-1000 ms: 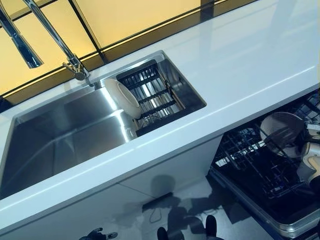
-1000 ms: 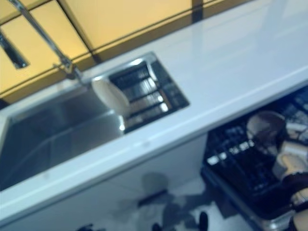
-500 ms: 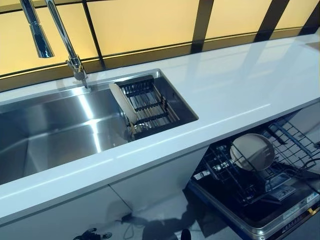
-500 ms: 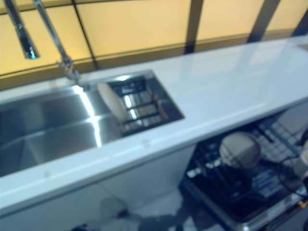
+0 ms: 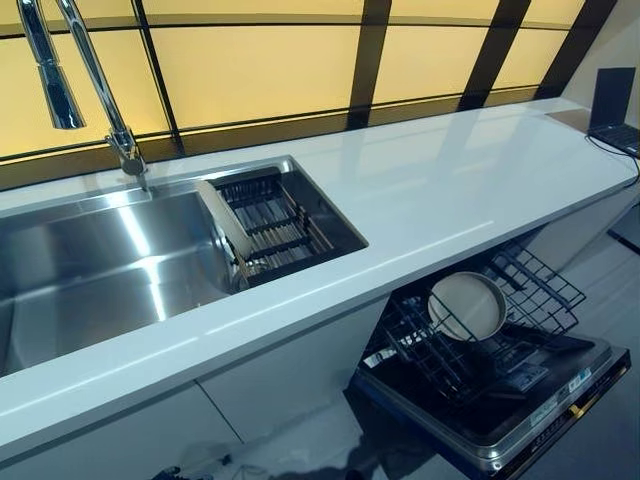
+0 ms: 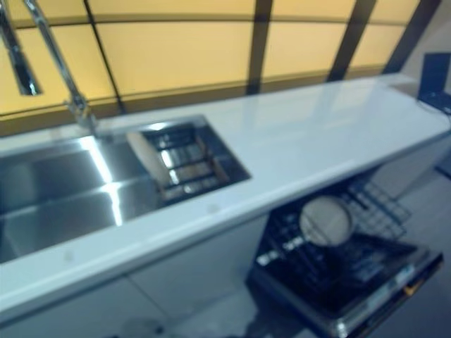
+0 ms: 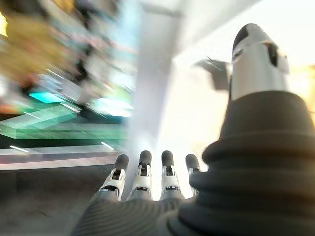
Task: Take plates into dishwasher
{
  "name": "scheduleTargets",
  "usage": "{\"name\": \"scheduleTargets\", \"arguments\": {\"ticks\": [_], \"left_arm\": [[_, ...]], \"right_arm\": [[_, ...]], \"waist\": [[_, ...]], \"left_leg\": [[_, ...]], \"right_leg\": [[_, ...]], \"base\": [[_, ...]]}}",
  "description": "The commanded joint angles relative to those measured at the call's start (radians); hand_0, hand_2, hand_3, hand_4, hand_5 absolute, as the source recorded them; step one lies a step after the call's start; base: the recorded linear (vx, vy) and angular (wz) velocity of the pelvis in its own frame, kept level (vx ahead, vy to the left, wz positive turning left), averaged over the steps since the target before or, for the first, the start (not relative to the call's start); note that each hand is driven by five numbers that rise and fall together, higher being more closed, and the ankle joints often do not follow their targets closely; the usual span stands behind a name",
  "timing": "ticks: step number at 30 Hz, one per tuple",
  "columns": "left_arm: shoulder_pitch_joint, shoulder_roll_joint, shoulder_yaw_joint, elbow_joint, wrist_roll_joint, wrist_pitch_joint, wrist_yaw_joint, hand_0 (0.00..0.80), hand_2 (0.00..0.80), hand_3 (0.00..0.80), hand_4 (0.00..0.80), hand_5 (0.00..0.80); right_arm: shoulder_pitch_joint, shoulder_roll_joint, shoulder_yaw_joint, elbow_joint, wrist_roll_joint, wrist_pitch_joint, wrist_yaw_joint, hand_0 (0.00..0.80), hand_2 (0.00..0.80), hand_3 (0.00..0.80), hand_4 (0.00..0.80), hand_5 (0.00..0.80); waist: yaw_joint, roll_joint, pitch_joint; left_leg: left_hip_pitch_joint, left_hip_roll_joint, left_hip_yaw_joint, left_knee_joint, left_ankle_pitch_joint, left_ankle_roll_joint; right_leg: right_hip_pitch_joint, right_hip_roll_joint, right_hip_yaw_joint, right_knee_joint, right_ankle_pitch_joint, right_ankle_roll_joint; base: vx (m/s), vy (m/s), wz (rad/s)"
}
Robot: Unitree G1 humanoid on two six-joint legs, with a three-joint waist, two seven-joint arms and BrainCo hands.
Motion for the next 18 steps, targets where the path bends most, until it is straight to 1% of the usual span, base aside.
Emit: {"name": "scheduleTargets", "arguments": {"ticks": [1,4,6,7,9,11,13,14,16,17,18], "left_arm": [[-0.014,0.032,-0.034,0.037,-0.028,-0.001,0.032,0.000,0.000,0.000,0.000,0.000],[-0.005,0.029,-0.038,0.024,-0.043,0.003,0.043,0.000,0.000,0.000,0.000,0.000],[-0.004,0.027,-0.044,0.016,-0.048,0.007,0.050,0.000,0.000,0.000,0.000,0.000],[-0.002,0.026,-0.048,0.011,-0.051,0.010,0.054,0.000,0.000,0.000,0.000,0.000],[0.001,0.027,-0.048,0.007,-0.051,0.010,0.056,0.000,0.000,0.000,0.000,0.000],[0.005,0.027,-0.045,0.005,-0.060,0.010,0.058,0.000,0.000,0.000,0.000,0.000],[0.011,0.027,-0.041,0.002,-0.069,0.010,0.057,0.000,0.000,0.000,0.000,0.000],[0.010,0.029,-0.038,0.004,-0.069,0.012,0.057,0.000,0.000,0.000,0.000,0.000],[0.014,0.030,-0.032,0.007,-0.068,0.010,0.059,0.000,0.000,0.000,0.000,0.000],[0.017,0.032,-0.028,0.010,-0.067,0.008,0.060,0.000,0.000,0.000,0.000,0.000],[0.019,0.033,-0.022,0.012,-0.063,0.003,0.060,0.000,0.000,0.000,0.000,0.000]], "right_arm": [[-0.178,-0.095,0.097,-0.132,-0.068,-0.098,-0.081,0.000,0.000,0.000,0.000,0.000],[-0.261,-0.104,0.168,-0.218,-0.126,-0.221,-0.153,0.000,0.000,0.000,0.000,0.000],[-0.324,-0.104,0.228,-0.254,-0.176,-0.259,-0.174,0.000,0.000,0.000,0.000,0.000],[-0.354,-0.097,0.258,-0.264,-0.215,-0.298,-0.194,0.000,0.000,0.000,0.000,0.000],[-0.417,-0.087,0.323,-0.299,-0.274,-0.327,-0.187,0.000,0.000,0.000,0.000,0.000],[-0.475,-0.073,0.384,-0.325,-0.303,-0.372,-0.176,0.000,0.000,0.000,0.000,0.000],[-0.529,-0.060,0.439,-0.357,-0.327,-0.427,-0.167,0.000,0.000,0.000,0.000,0.000],[-0.558,-0.053,0.467,-0.378,-0.349,-0.467,-0.162,0.000,0.000,0.000,0.000,0.000],[-0.607,-0.036,0.516,-0.417,-0.369,-0.503,-0.147,0.000,0.000,0.000,0.000,0.000],[-0.637,-0.028,0.544,-0.438,-0.377,-0.508,-0.132,0.000,0.000,0.000,0.000,0.000],[-0.667,-0.020,0.575,-0.452,-0.368,-0.496,-0.118,0.000,0.000,0.000,0.000,0.000]], "waist": [[0.063,-0.032,0.001],[0.081,-0.036,0.006],[0.094,-0.037,0.008],[0.103,-0.037,0.011],[0.118,-0.039,0.015],[0.129,-0.040,0.018],[0.140,-0.044,0.023],[0.147,-0.048,0.025],[0.159,-0.052,0.030],[0.165,-0.055,0.033],[0.171,-0.058,0.036]], "left_leg": [[0.006,0.004,-0.054,0.003,-0.073,0.055],[-0.008,0.000,-0.082,0.003,-0.068,0.054],[-0.019,-0.003,-0.098,0.003,-0.063,0.054],[-0.025,-0.006,-0.108,0.003,-0.061,0.054],[-0.039,-0.010,-0.131,0.003,-0.055,0.053],[-0.051,-0.014,-0.149,0.003,-0.049,0.051],[-0.062,-0.016,-0.166,0.003,-0.043,0.047],[-0.069,-0.018,-0.176,0.003,-0.038,0.046],[-0.080,-0.022,-0.191,0.003,-0.033,0.044],[-0.085,-0.024,-0.200,0.003,-0.029,0.043],[-0.090,-0.025,-0.208,0.003,-0.027,0.042]], "right_leg": [[0.076,-0.024,-0.058,0.004,-0.111,0.070],[0.079,-0.028,-0.084,0.004,-0.117,0.070],[0.078,-0.032,-0.099,0.004,-0.119,0.069],[0.080,-0.034,-0.109,0.004,-0.121,0.069],[0.080,-0.038,-0.127,0.004,-0.124,0.070],[0.080,-0.040,-0.144,0.004,-0.126,0.069],[0.082,-0.042,-0.161,0.004,-0.127,0.069],[0.083,-0.043,-0.172,0.004,-0.128,0.069],[0.085,-0.044,-0.189,0.004,-0.130,0.068],[0.086,-0.044,-0.199,0.004,-0.130,0.067],[0.087,-0.044,-0.208,0.004,-0.131,0.067]], "base": [[0.007,-0.021,0.19],[0.003,-0.027,0.20],[0.003,-0.018,0.29],[0.005,-0.013,0.32],[0.009,-0.009,0.34],[0.017,-0.004,0.37],[0.021,0.003,0.31],[0.018,0.009,0.20],[0.023,0.011,0.28],[0.025,0.007,0.30],[0.019,0.005,0.26]]}}
